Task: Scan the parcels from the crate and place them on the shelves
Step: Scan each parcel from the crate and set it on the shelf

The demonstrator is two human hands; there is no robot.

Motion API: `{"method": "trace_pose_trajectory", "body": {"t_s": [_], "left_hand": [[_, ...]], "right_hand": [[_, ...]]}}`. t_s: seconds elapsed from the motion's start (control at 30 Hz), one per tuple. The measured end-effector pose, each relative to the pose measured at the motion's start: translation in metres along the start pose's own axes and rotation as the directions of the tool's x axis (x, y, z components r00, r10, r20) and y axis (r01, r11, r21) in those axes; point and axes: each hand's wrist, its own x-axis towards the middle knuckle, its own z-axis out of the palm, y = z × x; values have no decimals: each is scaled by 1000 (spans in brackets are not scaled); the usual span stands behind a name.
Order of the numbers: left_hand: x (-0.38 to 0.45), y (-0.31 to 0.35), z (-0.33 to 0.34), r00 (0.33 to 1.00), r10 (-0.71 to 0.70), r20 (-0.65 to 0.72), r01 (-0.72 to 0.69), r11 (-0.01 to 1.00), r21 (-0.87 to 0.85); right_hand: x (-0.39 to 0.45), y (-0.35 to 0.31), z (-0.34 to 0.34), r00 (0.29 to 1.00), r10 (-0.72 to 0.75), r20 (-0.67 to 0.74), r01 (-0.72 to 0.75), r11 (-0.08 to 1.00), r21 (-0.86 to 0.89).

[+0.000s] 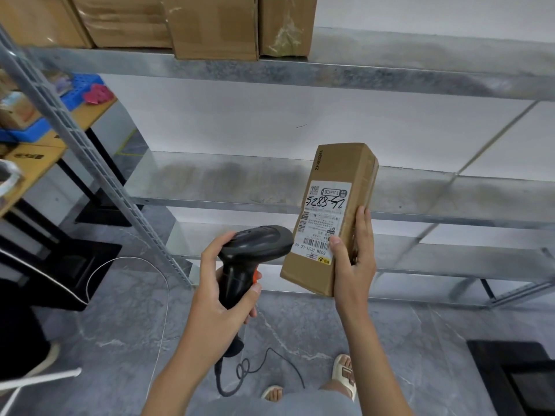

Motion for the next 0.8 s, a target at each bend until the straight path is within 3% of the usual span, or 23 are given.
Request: {"method": "trace_pose_trajectory", "body": {"t_s": [0.27,0.37,0.43,0.53,0.63,0.8], "left_hand": [[-9,3,13,998,-38,51,37,999,18],[-1,-2,21,998,-31,-54,29,999,-39],[9,-5,25,988,-63,-144,47,993,-111],[24,-12,28,978,-151,-142,114,964,-240],[30,-13,36,982,-137,-131,103,966,-238],[34,-12,44,965,-128,-230,60,957,-283]], "right_hand": [[1,-2,-2,1000,-21,-19,21,1000,-10],[0,-5,0,1000,20,-8,-19,998,62],[-1,-7,2,995,87,46,-93,984,153],[-5,-12,6,988,117,102,-137,966,220],[-6,-13,9,971,155,180,-183,971,152],[-11,-18,7,879,180,443,-172,983,-58]]}}
